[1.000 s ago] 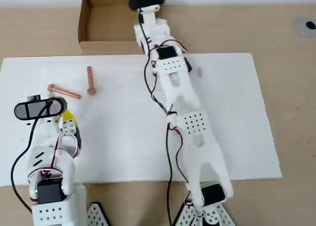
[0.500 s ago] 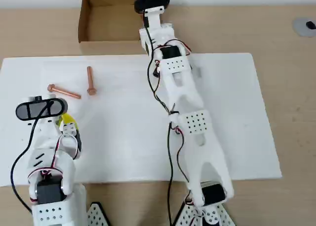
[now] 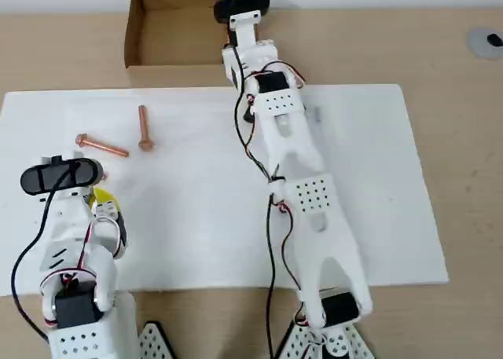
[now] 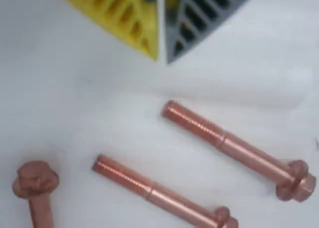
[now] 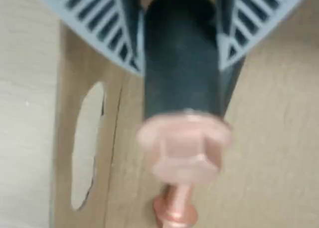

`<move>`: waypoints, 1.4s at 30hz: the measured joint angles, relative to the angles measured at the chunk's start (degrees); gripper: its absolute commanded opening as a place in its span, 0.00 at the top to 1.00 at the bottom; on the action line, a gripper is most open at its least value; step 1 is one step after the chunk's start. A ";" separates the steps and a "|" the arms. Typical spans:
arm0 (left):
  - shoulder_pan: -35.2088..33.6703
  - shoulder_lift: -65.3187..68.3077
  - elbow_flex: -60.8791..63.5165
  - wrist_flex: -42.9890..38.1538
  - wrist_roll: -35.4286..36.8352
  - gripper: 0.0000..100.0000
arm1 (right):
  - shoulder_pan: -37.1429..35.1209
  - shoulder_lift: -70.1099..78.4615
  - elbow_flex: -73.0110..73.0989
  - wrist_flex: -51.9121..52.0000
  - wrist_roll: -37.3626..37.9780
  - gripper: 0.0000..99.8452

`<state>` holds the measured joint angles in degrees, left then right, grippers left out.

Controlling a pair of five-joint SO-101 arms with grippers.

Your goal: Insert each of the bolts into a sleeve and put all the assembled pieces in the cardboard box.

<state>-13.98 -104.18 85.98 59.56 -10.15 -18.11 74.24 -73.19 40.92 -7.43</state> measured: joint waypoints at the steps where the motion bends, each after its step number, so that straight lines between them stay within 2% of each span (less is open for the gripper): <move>1: 0.00 0.00 0.00 0.00 0.00 0.99 | 0.00 0.00 -0.35 0.70 0.00 0.99; 16: 0.00 0.00 0.00 0.00 0.00 0.99 | 0.00 -0.18 -0.62 3.08 -0.18 0.99; 22: 0.00 0.00 0.00 0.00 0.00 0.99 | 0.00 -0.18 -1.14 3.16 3.16 0.99; 28: 0.00 0.00 0.00 0.00 0.00 0.94 | -0.18 -0.18 -1.14 3.16 3.69 0.99; 36: 0.00 0.00 -0.09 0.18 0.00 0.94 | -0.26 -0.26 -1.23 4.57 3.69 0.85; 42: 0.00 0.00 -0.09 0.18 0.00 0.94 | -0.35 -0.26 -2.81 6.77 3.69 0.84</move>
<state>-13.98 -104.18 85.89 59.74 -10.15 -18.46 73.98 -76.00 47.69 -3.74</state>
